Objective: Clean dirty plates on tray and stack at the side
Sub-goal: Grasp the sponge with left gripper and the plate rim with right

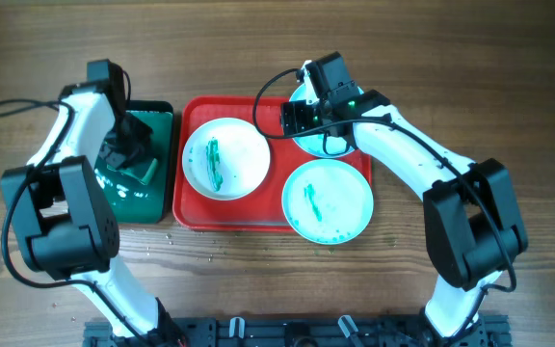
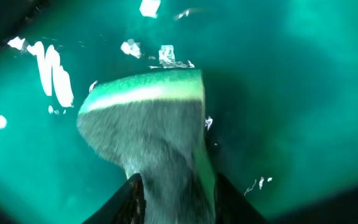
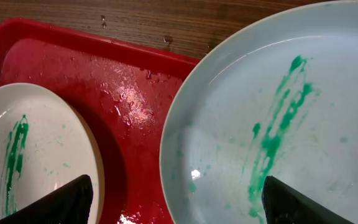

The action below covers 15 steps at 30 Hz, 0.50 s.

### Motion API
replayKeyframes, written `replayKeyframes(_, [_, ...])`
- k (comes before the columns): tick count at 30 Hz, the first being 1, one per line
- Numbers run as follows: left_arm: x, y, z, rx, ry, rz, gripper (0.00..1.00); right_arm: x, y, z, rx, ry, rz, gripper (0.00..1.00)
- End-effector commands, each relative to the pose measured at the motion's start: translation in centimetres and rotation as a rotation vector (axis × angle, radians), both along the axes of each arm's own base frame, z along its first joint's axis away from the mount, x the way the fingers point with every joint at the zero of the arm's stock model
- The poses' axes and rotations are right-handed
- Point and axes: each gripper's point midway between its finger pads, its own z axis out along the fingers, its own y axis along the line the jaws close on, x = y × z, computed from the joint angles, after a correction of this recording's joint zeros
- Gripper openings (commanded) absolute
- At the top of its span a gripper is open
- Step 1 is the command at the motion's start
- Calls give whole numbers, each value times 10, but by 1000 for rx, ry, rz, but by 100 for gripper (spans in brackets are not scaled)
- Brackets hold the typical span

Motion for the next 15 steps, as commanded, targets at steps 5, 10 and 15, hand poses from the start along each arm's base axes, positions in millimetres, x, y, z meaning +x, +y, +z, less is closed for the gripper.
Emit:
replayKeyframes(5, [13, 0, 45, -17, -18, 28, 37, 3, 3, -1, 11, 5, -8, 88])
replayKeyframes(10, [-3, -3, 9, -23, 14, 83, 39, 1, 2, -3, 8, 11, -8, 88])
replayKeyframes(15, [-12, -4, -18, -22, 13, 83, 39, 2, 2, -3, 9, 10, -9, 88])
